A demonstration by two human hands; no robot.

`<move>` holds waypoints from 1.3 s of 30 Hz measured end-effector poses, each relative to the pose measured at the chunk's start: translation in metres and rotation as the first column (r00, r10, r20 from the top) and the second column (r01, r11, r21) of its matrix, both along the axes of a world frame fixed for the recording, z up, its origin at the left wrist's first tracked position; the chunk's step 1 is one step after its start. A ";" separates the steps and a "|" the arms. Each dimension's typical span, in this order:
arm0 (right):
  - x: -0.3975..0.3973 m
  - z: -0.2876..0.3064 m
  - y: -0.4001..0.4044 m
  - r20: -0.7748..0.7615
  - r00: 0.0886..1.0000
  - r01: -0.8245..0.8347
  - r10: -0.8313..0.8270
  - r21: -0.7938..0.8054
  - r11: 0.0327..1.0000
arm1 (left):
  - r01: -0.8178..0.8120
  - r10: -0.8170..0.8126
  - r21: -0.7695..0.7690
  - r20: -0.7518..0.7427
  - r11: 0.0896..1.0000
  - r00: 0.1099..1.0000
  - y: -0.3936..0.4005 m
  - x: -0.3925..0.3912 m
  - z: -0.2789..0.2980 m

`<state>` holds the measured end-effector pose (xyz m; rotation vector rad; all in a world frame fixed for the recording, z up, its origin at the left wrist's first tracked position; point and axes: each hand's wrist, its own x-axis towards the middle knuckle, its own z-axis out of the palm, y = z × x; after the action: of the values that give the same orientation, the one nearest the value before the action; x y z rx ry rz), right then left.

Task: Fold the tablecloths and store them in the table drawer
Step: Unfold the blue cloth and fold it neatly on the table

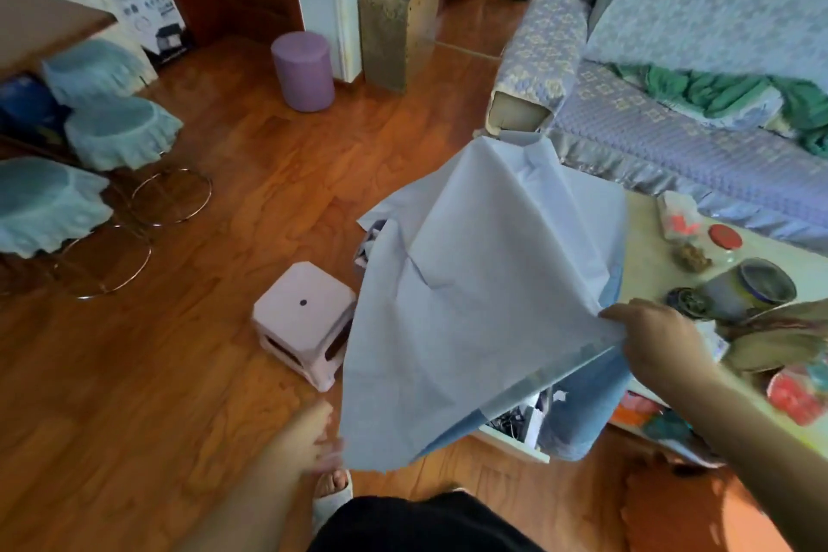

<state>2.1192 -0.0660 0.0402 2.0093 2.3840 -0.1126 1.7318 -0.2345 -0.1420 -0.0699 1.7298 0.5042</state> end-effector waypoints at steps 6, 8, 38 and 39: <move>-0.075 0.034 0.005 -0.259 0.965 0.040 0.034 0.277 0.960 | -0.132 0.153 -0.079 0.440 0.988 0.885 0.015 0.083 -0.017; -0.087 0.048 0.011 -0.246 0.968 0.036 0.047 0.320 0.947 | -0.233 0.285 -0.163 0.536 0.959 0.795 0.022 0.099 -0.021; 0.039 -0.052 -0.087 0.105 0.950 0.279 -0.293 0.129 0.952 | -0.704 0.657 0.214 0.256 0.677 0.709 0.025 -0.074 -0.065; 0.038 -0.055 -0.089 0.072 0.939 0.327 -0.336 0.115 0.938 | -0.706 0.644 0.229 0.294 0.670 0.706 0.028 -0.079 -0.055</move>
<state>2.1568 -0.1547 -0.0148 2.3914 2.0154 0.0959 1.6531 -0.2064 -0.1968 -0.5320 1.3627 1.2993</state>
